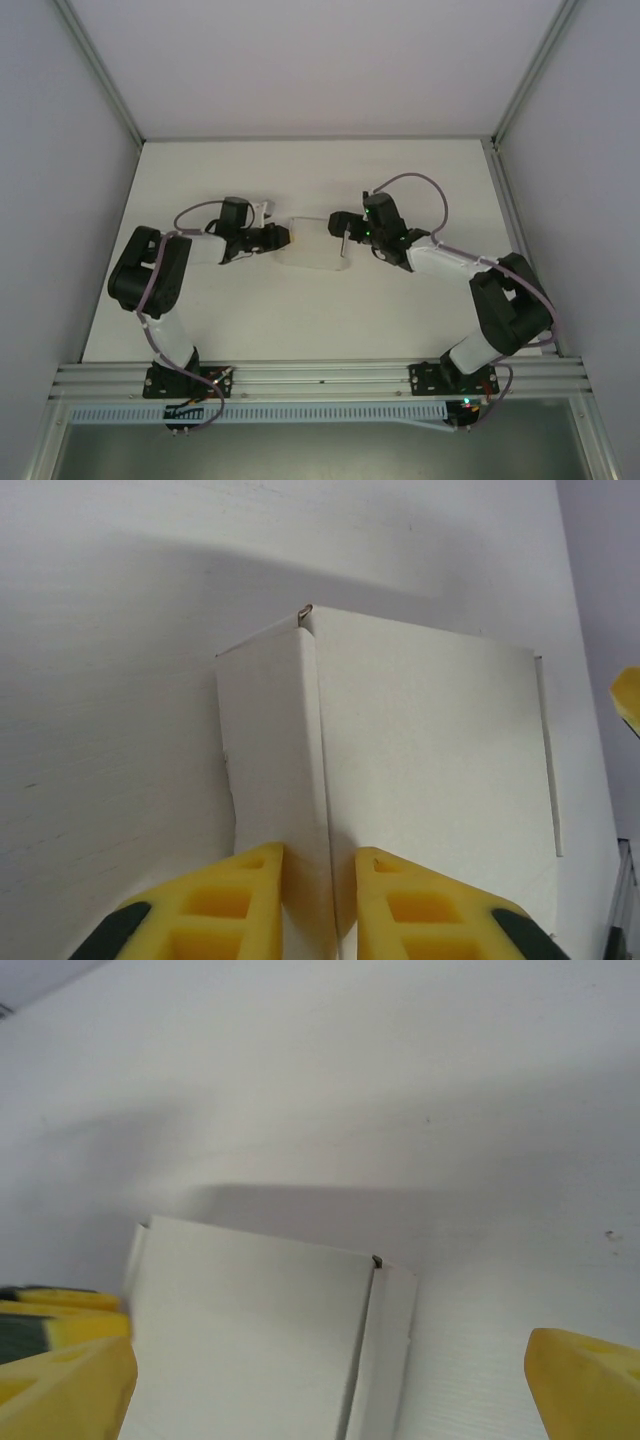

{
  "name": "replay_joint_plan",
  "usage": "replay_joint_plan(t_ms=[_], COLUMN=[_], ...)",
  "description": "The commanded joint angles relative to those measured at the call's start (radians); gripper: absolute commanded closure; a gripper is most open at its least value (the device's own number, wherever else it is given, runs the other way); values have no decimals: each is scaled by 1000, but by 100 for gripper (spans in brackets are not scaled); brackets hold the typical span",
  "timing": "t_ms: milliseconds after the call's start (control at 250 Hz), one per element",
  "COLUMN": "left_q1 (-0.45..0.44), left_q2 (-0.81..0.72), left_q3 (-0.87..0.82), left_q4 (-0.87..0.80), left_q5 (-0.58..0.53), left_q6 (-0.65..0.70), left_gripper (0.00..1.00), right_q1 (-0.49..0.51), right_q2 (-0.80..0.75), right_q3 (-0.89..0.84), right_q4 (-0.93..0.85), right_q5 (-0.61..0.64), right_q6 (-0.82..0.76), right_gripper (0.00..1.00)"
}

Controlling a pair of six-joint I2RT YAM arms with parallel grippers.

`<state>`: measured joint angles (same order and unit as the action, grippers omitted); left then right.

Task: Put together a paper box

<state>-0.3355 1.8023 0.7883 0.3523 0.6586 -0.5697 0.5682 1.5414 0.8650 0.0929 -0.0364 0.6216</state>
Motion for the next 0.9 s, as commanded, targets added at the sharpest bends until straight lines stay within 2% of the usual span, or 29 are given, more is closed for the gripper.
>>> replay_joint_plan(t_ms=[0,76,136,383,787,898], left_q1=[34,49,59,72,88,90], left_q2=[36,37,40,49,69,69], left_q3=[-57,-77,-88,-102,-119,-120], left_q4=[129,175,195,226,266,266], left_q5=[94,113,116,130,157,158], left_q6=[-106,-132,-147,-160,-171,-168], left_gripper=[92,92,96,96,100,99], right_q1=[-45,-60,-71,-85,-83,-84], right_q2=[14,37,59,134,226,252], right_q3=[37,38,37,38,12,23], right_q4=[-96,-78,-67,-4,173,221], right_q5=[-131,-201,-245,-391,-543,-569], right_q6=[128,147,166,183,249,270], right_gripper=[0,0,0,2,11,20])
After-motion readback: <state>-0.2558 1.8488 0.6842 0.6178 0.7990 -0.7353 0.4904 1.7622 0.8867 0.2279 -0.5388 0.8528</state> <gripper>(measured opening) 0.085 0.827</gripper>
